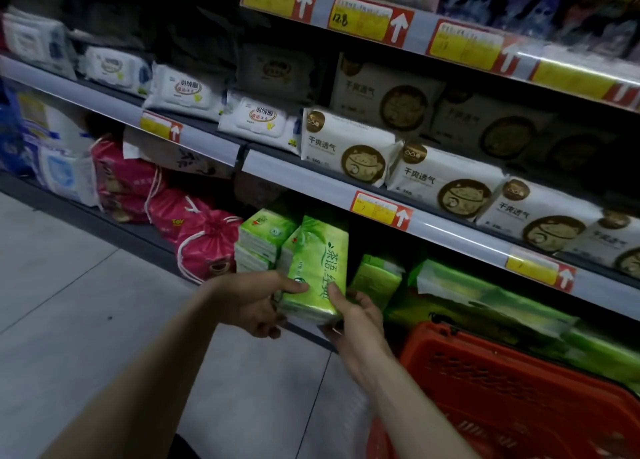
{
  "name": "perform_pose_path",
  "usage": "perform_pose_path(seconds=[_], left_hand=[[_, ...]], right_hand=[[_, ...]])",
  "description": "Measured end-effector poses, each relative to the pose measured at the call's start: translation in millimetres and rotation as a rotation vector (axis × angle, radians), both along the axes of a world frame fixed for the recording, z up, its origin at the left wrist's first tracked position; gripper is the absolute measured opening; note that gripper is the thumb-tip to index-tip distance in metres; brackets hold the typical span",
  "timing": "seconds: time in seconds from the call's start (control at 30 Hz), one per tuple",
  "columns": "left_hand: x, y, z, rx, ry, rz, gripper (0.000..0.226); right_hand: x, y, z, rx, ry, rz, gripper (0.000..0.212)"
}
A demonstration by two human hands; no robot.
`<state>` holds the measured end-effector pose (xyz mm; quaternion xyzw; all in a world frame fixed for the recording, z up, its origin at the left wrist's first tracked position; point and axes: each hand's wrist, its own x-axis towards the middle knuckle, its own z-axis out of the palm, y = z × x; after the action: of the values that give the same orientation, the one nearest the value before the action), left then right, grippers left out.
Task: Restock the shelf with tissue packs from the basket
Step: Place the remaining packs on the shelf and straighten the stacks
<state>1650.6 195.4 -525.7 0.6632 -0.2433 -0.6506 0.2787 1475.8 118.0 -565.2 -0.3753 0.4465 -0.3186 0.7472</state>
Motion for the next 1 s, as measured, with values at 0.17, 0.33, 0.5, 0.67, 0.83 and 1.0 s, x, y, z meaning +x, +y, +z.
perform_pose_path(seconds=[0.17, 0.33, 0.5, 0.67, 0.83, 1.0], left_hand=[[0, -17, -15, -0.124, -0.253, 0.358, 0.046], [-5, -25, -25, -0.152, -0.196, 0.547, 0.044], [-6, -30, -28, -0.245, -0.187, 0.744, 0.042], [-6, -34, -30, -0.282, -0.217, 0.847, 0.048], [-13, -39, -23, -0.339, -0.275, 0.909, 0.033], [-21, -50, -17, -0.398, -0.2, 0.986, 0.026]], right_hand=[[12, 6, -9, -0.3, 0.17, 0.139, 0.065], [11, 4, -9, -0.501, 0.335, 0.217, 0.061], [19, -4, -4, -0.571, 0.416, 0.249, 0.058], [35, -9, -6, -0.653, 0.511, 0.196, 0.068], [48, -18, -3, -0.656, 0.546, 0.167, 0.07], [59, -32, 0, -0.642, 0.604, 0.164, 0.07]])
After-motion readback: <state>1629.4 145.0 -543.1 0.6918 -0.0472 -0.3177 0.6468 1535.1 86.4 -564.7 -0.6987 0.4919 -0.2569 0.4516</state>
